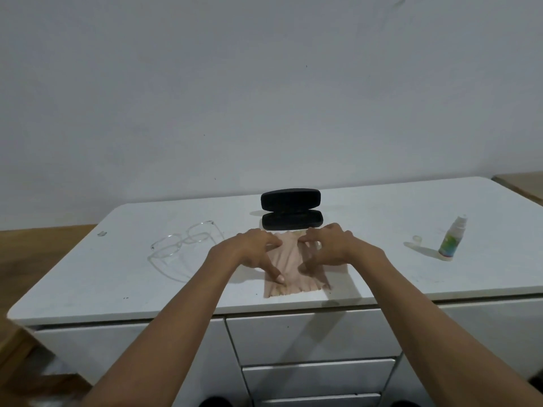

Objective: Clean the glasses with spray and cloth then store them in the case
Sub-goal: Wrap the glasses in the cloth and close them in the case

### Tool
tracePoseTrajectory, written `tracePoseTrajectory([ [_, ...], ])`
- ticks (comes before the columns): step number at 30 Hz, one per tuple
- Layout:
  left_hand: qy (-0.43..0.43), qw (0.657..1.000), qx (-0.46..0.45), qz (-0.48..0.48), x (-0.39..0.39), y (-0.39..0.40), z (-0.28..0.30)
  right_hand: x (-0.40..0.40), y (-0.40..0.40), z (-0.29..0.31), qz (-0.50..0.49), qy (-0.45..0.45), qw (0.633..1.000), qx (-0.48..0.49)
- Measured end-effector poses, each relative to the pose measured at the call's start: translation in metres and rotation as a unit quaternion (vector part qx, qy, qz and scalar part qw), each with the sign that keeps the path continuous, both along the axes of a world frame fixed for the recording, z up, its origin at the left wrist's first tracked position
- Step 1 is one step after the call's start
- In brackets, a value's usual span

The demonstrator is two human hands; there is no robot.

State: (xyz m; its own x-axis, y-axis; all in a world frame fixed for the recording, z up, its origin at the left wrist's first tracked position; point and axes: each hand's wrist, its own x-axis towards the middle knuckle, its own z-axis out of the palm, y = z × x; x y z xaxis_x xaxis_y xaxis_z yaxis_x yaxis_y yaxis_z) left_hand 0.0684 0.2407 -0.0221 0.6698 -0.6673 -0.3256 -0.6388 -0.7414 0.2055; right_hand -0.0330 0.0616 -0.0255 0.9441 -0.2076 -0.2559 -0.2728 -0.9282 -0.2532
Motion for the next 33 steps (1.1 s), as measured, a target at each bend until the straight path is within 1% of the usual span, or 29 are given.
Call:
tracePoseTrajectory([
  [3, 0.001, 1.0, 0.008, 0.002, 0.001, 0.001, 0.003, 0.001, -0.005, 0.0, -0.002, 0.009, 0.999, 0.033],
  [5, 0.006, 0.999, 0.033, 0.001, 0.002, 0.002, 0.005, -0.003, -0.009, 0.002, 0.008, 0.033, 0.998, 0.055],
  [8, 0.012, 0.997, 0.075, -0.008, -0.002, 0.005, 0.009, -0.009, -0.011, 0.007, 0.035, 0.073, 0.996, 0.036],
  [10, 0.017, 0.997, 0.075, -0.005, -0.005, 0.007, 0.009, -0.01, -0.01, 0.009, 0.039, 0.075, 0.996, 0.022],
  [12, 0.017, 0.999, 0.048, 0.008, -0.003, 0.011, 0.006, -0.009, -0.008, 0.009, 0.034, 0.064, 0.997, 0.026],
  [14, 0.011, 0.999, -0.023, 0.023, -0.001, 0.019, 0.004, -0.002, -0.005, 0.005, 0.016, 0.007, 0.998, 0.068],
  [16, -0.009, 0.99, -0.134, 0.045, 0.0, 0.034, 0.004, 0.008, 0.003, -0.002, 0.008, -0.093, 0.99, 0.103],
  [18, -0.05, 0.967, -0.24, 0.072, 0.003, 0.057, 0.005, 0.019, 0.022, -0.008, 0.022, -0.179, 0.976, 0.125],
  [20, -0.106, 0.943, -0.301, 0.091, 0.005, 0.085, 0.003, 0.03, 0.048, -0.013, 0.043, -0.234, 0.962, 0.134],
  [22, -0.172, 0.926, -0.316, 0.112, 0.008, 0.114, -0.004, 0.042, 0.075, -0.02, 0.071, -0.261, 0.953, 0.134],
  [24, -0.232, 0.91, -0.317, 0.132, 0.01, 0.141, -0.013, 0.052, 0.098, -0.027, 0.097, -0.27, 0.95, 0.122],
  [28, -0.335, 0.888, -0.282, 0.138, 0.012, 0.187, -0.031, 0.066, 0.125, -0.038, 0.122, -0.306, 0.942, 0.062],
  [31, -0.359, 0.884, -0.269, 0.136, 0.012, 0.207, -0.044, 0.073, 0.131, -0.043, 0.138, -0.328, 0.934, 0.027],
  [33, -0.361, 0.878, -0.284, 0.138, 0.013, 0.212, -0.049, 0.077, 0.131, -0.045, 0.142, -0.352, 0.925, 0.009],
])
